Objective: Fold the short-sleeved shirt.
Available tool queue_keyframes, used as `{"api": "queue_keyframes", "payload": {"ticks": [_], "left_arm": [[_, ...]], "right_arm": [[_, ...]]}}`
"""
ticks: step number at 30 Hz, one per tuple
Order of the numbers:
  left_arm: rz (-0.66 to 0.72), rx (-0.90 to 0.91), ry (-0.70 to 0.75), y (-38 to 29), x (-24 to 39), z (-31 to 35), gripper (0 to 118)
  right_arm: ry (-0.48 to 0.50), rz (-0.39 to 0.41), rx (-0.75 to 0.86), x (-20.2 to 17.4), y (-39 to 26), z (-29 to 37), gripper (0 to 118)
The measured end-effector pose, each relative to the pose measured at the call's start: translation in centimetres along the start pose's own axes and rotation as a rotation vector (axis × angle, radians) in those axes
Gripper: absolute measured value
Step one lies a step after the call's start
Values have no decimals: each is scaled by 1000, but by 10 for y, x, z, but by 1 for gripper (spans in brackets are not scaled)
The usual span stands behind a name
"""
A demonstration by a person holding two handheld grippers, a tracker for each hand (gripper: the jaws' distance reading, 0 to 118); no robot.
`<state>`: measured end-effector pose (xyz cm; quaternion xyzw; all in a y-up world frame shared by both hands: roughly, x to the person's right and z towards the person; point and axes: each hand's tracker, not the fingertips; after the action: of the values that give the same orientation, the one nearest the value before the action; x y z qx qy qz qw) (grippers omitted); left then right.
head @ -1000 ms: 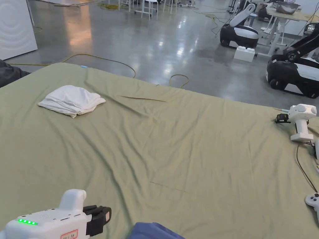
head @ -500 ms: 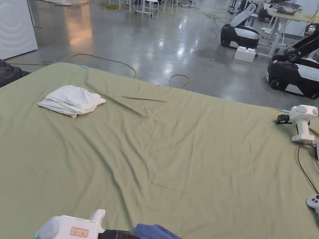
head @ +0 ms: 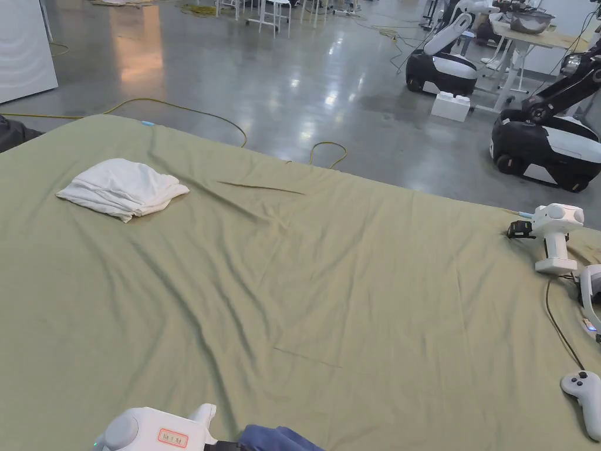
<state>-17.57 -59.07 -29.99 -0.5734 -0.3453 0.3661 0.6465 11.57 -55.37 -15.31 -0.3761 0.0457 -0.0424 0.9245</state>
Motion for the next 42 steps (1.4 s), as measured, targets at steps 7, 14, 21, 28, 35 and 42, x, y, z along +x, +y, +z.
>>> {"api": "queue_keyframes", "payload": {"ticks": [7, 14, 21, 28, 35, 42], "left_arm": [[-62, 53, -50, -1, 23, 18, 24], [-120, 89, -10, 24, 51, 94, 24], [-155, 216, 175, 56, 53, 219, 24], [-49, 318, 263, 71, 29, 333, 24], [29, 368, 428, 82, -2, 387, 24], [160, 380, 532, 85, -31, 391, 31]], "right_arm": [[-27, 45, 40, -8, 12, 10, 0], [-76, 83, 235, 7, 83, 32, 0], [-160, 89, 425, 34, 158, 61, 0], [-199, 26, 474, 63, 193, 76, 0], [-236, -10, 470, 79, 188, 79, 0], [-243, -10, 454, 81, 185, 78, 0]]}}
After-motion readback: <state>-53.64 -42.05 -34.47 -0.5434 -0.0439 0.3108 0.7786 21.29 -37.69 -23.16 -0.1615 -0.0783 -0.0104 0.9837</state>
